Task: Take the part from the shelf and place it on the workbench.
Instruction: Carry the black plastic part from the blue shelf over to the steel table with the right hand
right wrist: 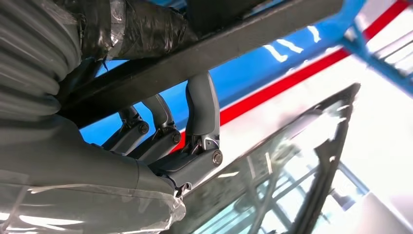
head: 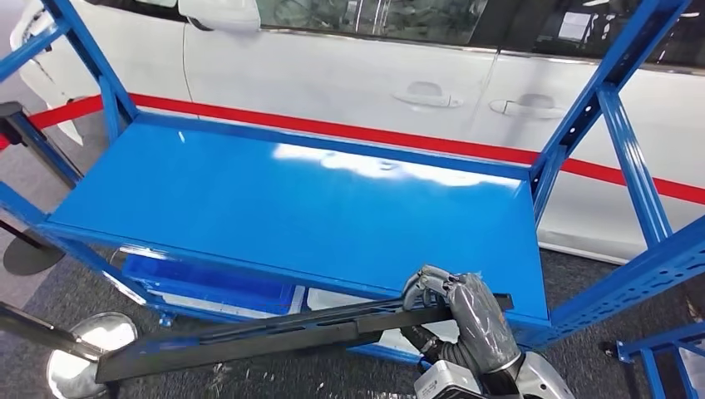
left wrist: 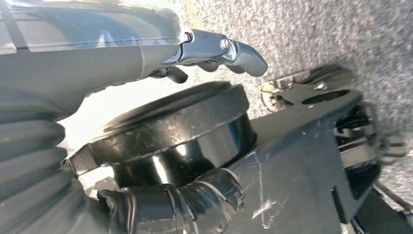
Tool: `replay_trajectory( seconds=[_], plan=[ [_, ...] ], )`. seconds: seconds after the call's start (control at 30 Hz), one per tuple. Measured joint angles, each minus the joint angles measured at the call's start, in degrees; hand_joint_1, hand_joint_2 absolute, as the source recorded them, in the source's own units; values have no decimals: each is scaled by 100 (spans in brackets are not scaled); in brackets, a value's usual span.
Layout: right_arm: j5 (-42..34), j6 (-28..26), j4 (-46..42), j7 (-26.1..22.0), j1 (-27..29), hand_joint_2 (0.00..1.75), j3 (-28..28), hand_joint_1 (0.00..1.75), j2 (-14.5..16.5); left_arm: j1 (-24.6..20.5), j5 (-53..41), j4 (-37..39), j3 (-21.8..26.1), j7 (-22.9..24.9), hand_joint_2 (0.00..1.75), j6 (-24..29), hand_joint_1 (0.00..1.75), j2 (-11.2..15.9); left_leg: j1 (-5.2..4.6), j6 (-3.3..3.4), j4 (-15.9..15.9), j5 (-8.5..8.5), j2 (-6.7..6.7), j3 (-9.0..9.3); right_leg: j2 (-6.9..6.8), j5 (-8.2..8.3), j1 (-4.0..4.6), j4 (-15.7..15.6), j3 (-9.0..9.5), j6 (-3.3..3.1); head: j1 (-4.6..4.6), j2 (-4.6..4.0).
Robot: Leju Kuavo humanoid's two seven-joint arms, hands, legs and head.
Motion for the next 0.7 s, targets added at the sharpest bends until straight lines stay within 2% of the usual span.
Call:
replay_trajectory(
  seconds=[0.03,0.07,0.1,0.13,0.2,0.23,0.27,0.5,0.6,0.63,0.67,0.7],
  plan=[
    [-10,26,-30,-14,2,175,30,175,10,0,8,0,-4,-2,175,-7,0,0,-1,2,18,49,4,-78,0,-179,-5,338,-68,14,4,0],
    [-25,44,-55,-19,3,175,61,175,20,0,14,0,-10,-4,175,-13,0,0,-3,-3,41,91,8,-161,-1,-235,-11,567,-76,25,7,0],
    [-42,48,-76,-19,4,175,89,175,25,-1,18,0,-17,-7,175,-16,0,0,-3,-11,69,128,10,-241,-2,-176,-17,617,-3,30,7,0],
    [-66,46,-98,-18,4,175,111,175,28,-3,22,0,-25,-10,175,-19,0,0,-3,-22,102,161,11,-318,-3,-37,-22,460,173,26,7,0],
    [-112,38,-136,-19,0,175,138,175,32,-10,25,0,-37,-15,175,-22,0,-1,-2,-50,169,204,10,-428,-5,185,-23,-228,685,-5,7,0],
    [-126,33,-149,-20,-2,175,144,175,33,-13,26,0,-40,-16,175,-23,0,-1,-2,-60,192,215,9,-457,-5,220,-21,-517,879,-21,8,0],
    [-133,31,-155,-21,-4,175,147,175,34,-16,27,0,-41,-17,175,-24,0,-2,-2,-67,207,220,9,-470,-6,211,-19,-686,988,-32,8,0],
    [-140,28,-160,-22,-8,175,147,175,34,-16,27,0,-41,-19,175,-24,0,-2,-2,-76,210,226,9,-485,-7,128,-16,-806,1040,-44,8,0],
    [-151,24,-174,-30,-9,175,150,175,34,-14,30,-1,-42,-20,175,-24,0,-3,-17,-108,220,251,9,-508,-1,109,10,-910,1102,-63,-6,0],
    [-156,22,-181,-35,-8,175,150,175,34,-13,32,-2,-43,-20,175,-24,0,-3,-22,-128,222,269,10,-512,2,126,23,-931,1108,-76,-10,0],
    [-165,19,-192,-42,-7,175,151,175,35,-12,38,-2,-47,-16,175,-26,0,-3,-21,-171,225,292,4,-530,-3,186,19,-969,1083,-118,-8,0],
    [-176,12,-204,-47,-12,175,152,175,41,-12,45,-2,-53,-12,175,-27,0,-3,-11,-224,428,92,-5,-619,-13,273,6,-996,1004,-178,-19,0]
  ],
)
